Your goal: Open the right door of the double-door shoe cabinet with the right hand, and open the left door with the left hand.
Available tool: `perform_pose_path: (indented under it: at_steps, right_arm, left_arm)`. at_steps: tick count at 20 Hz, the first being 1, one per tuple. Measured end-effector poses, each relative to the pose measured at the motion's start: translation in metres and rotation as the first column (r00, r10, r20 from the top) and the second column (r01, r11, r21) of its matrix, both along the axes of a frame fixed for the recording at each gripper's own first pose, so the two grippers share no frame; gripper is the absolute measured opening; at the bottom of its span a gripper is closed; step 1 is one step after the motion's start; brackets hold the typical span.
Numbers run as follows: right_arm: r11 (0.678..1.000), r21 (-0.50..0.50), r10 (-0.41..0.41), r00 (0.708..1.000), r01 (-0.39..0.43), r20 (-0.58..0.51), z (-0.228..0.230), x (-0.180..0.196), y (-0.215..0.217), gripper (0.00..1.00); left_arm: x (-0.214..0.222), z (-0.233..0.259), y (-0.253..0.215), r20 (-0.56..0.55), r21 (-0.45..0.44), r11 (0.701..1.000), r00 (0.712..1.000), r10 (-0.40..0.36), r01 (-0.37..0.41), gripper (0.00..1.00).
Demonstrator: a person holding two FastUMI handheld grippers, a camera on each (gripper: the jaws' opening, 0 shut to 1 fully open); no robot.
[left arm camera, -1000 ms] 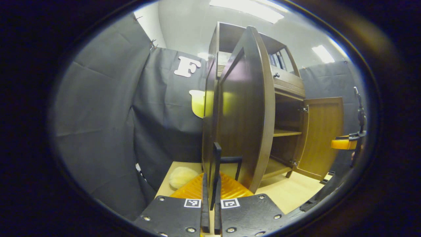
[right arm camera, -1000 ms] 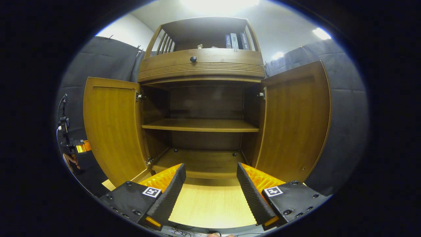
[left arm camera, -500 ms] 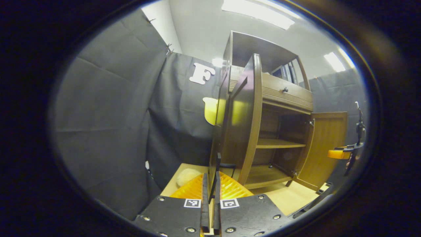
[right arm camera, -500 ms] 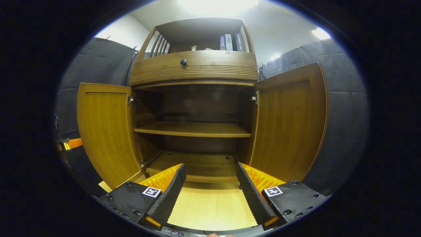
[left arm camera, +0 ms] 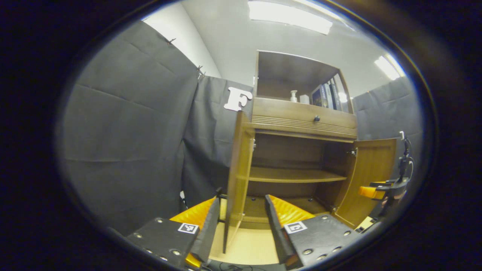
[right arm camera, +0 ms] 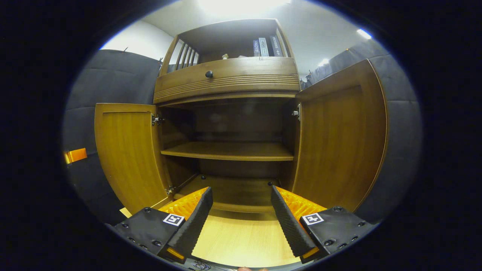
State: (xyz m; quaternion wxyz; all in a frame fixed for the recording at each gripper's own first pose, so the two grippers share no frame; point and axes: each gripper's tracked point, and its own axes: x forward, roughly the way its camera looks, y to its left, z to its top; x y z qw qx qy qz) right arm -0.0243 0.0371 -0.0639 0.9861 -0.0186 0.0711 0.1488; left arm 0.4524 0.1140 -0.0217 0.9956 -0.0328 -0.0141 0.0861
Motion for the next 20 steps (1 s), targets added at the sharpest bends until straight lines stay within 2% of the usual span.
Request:
perform_pose_path:
  at_steps: [2,3,4,5,8,11,12,13,15,16,20]
  right_arm:
    - [1.000,0.014,0.001,1.000,-0.001,-0.007,0.002,-0.004,-0.008,0.93]
    - [1.000,0.022,-0.003,1.000,0.003,-0.009,0.003,-0.006,-0.013,0.98]
    - [1.000,0.030,-0.009,1.000,0.009,-0.011,0.004,-0.008,-0.016,0.93]
    - [0.999,0.036,-0.014,1.000,0.015,-0.012,0.004,-0.011,-0.020,0.98]
    - [0.998,0.041,-0.055,0.998,0.055,0.007,0.006,-0.017,-0.036,0.97]
    - [0.995,0.054,-0.085,0.996,0.085,0.008,0.002,-0.028,-0.047,0.97]
    - [0.994,0.060,-0.092,0.996,0.092,0.002,-0.001,-0.034,-0.048,0.97]
    - [0.993,0.065,-0.097,0.995,0.098,-0.007,-0.004,-0.038,-0.049,0.92]
    - [0.993,0.056,-0.107,0.994,0.107,-0.017,-0.012,-0.046,-0.051,0.92]
    - [0.992,0.048,-0.115,0.993,0.116,-0.021,-0.014,-0.048,-0.052,0.97]
    - [0.986,0.057,-0.159,0.987,0.160,-0.011,-0.012,-0.052,-0.060,0.97]
  left_arm:
    - [0.003,0.000,0.000,0.000,0.036,0.999,1.000,-0.016,0.016,0.93]
    - [0.002,0.000,-0.001,-0.001,0.049,0.999,1.000,-0.020,0.020,0.94]
    - [0.003,0.000,-0.005,-0.003,0.054,0.998,0.999,-0.034,0.034,0.94]
    - [0.004,0.000,-0.011,-0.001,0.051,0.998,0.999,-0.048,0.048,0.94]
    - [0.007,-0.004,-0.032,-0.024,0.014,0.995,0.995,-0.102,0.102,0.94]
    - [0.006,-0.006,-0.040,-0.042,0.052,0.985,0.986,-0.161,0.163,0.94]
    - [0.007,-0.005,-0.039,-0.042,0.074,0.982,0.985,-0.169,0.171,0.94]
    - [0.008,-0.005,-0.038,-0.041,0.088,0.981,0.984,-0.171,0.174,0.94]
    - [0.011,-0.004,-0.044,-0.038,0.084,0.979,0.982,-0.183,0.186,0.94]
    - [0.011,-0.005,-0.046,-0.040,0.075,0.979,0.982,-0.187,0.190,0.94]
    - [0.011,-0.008,-0.048,-0.061,0.079,0.977,0.980,-0.192,0.196,0.94]
